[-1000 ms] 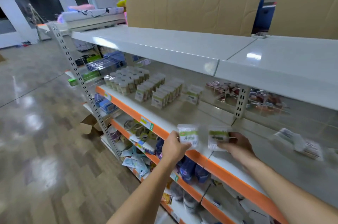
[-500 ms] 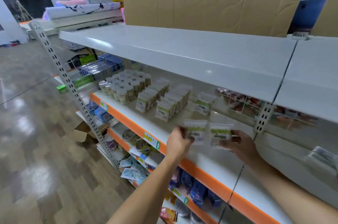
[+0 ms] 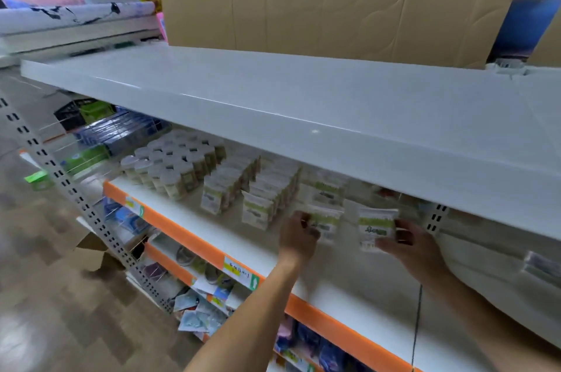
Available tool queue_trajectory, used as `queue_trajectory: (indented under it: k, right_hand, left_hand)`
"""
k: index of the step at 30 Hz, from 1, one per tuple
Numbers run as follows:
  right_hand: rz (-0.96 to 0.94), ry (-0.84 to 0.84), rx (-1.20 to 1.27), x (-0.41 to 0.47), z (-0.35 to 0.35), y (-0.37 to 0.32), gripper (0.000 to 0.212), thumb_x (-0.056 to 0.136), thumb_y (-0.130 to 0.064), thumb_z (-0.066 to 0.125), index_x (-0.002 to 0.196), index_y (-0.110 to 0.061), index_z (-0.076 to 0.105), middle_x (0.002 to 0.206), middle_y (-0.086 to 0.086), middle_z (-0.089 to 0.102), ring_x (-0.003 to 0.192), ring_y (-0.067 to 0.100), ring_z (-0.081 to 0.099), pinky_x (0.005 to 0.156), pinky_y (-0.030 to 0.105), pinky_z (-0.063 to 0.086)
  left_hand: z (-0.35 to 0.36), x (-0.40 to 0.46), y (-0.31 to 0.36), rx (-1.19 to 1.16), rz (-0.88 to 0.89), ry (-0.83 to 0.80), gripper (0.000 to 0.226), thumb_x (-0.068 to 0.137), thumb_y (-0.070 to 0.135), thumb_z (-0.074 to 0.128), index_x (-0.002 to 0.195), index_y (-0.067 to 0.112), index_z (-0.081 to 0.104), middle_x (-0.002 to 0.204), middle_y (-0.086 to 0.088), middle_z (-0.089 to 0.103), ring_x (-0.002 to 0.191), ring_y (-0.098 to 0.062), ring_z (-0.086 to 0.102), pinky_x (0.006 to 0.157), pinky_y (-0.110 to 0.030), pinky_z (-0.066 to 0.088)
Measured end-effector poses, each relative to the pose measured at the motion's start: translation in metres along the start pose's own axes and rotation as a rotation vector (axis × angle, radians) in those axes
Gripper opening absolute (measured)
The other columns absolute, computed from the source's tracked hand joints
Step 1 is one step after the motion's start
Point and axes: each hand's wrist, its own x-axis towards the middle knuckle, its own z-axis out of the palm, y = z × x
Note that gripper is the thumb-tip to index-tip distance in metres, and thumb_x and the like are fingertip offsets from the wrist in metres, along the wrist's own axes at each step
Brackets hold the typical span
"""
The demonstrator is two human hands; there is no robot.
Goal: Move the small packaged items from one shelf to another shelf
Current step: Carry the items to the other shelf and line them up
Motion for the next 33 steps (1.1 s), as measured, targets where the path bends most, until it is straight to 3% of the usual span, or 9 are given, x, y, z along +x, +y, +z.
queue_trajectory:
  k: [4,10,12,14,15,19,23,27,33]
  right_hand:
    - [0.008,0.081,0.019,-0.003,0.006,-0.005,0.035,0.076,0.001,0.081,0.102,-0.018,0.068,0.095,0.006,0.075,0.081,0.014,0.072,0.065,0.022,0.055]
    - [0.034,0.193,-0.001,-0.008,0.025,-0.002,0.044,0.075,0.004,0.08,0.114,-0.005,0.063,0.099,0.015,0.073,0.091,0.03,0.071,0.083,0.044,0.058]
    - [0.033,0.218,-0.002,-0.01,0.031,-0.004,0.044,0.075,0.005,0.081,0.114,-0.005,0.063,0.098,0.015,0.073,0.091,0.031,0.071,0.081,0.041,0.056]
    - [0.045,0.238,-0.006,-0.011,0.038,-0.004,0.046,0.074,0.005,0.081,0.115,-0.006,0.062,0.098,0.014,0.073,0.091,0.031,0.07,0.08,0.041,0.056]
    - [0.047,0.242,-0.012,-0.013,0.042,-0.004,0.047,0.074,0.005,0.081,0.115,-0.007,0.062,0.098,0.014,0.073,0.091,0.03,0.07,0.08,0.04,0.057]
    - [0.028,0.246,-0.054,-0.024,0.052,-0.003,0.046,0.074,0.002,0.082,0.114,-0.01,0.063,0.097,0.008,0.074,0.087,0.022,0.072,0.071,0.025,0.058]
    - [0.026,0.259,-0.067,-0.027,0.057,-0.001,0.045,0.073,0.001,0.083,0.11,-0.015,0.064,0.097,0.004,0.075,0.087,0.018,0.073,0.077,0.032,0.059]
    - [0.023,0.283,-0.032,-0.022,0.066,-0.001,0.042,0.075,-0.002,0.083,0.11,-0.013,0.063,0.098,0.002,0.075,0.088,0.015,0.073,0.072,0.024,0.059]
    - [0.037,0.297,-0.039,-0.011,0.091,0.0,0.041,0.074,-0.01,0.086,0.107,-0.019,0.062,0.097,0.001,0.073,0.085,0.017,0.072,0.071,0.037,0.061]
  left_hand:
    - [0.007,0.029,-0.004,-0.016,0.099,0.007,0.014,0.084,0.004,0.063,0.098,0.007,0.064,0.087,-0.007,0.065,0.081,-0.024,0.06,0.068,-0.032,0.045]
    - [0.014,0.063,-0.005,-0.036,0.16,-0.055,0.015,0.088,0.003,0.056,0.102,0.005,0.061,0.097,-0.013,0.066,0.091,-0.028,0.063,0.08,-0.042,0.053]
    - [0.014,0.07,-0.008,-0.036,0.149,-0.035,0.018,0.089,0.006,0.057,0.106,0.008,0.062,0.101,-0.006,0.064,0.093,-0.021,0.061,0.081,-0.029,0.051]
    - [0.015,0.075,-0.012,-0.036,0.138,-0.024,0.016,0.088,0.009,0.058,0.101,0.015,0.064,0.092,0.004,0.063,0.084,-0.012,0.06,0.064,-0.01,0.041]
    - [0.016,0.079,-0.013,-0.045,0.136,-0.03,0.015,0.088,0.009,0.059,0.099,0.017,0.066,0.089,0.006,0.065,0.082,-0.011,0.062,0.06,-0.008,0.038]
    - [0.023,0.09,-0.014,-0.145,0.099,-0.102,0.025,0.087,0.004,0.061,0.111,0.011,0.065,0.1,-0.005,0.07,0.095,-0.022,0.067,0.078,-0.025,0.051]
    - [0.027,0.093,-0.02,-0.229,0.06,-0.098,0.033,0.086,0.012,0.065,0.119,0.014,0.059,0.101,-0.006,0.07,0.093,-0.023,0.068,0.085,-0.043,0.057]
    - [0.026,0.098,-0.017,-0.251,0.018,-0.175,0.032,0.084,0.007,0.065,0.116,0.012,0.064,0.108,-0.008,0.071,0.101,-0.025,0.067,0.087,-0.045,0.057]
    - [0.009,0.086,-0.019,-0.278,0.05,-0.256,0.041,0.082,0.007,0.067,0.122,0.005,0.056,0.113,-0.013,0.067,0.103,-0.028,0.065,0.087,-0.046,0.056]
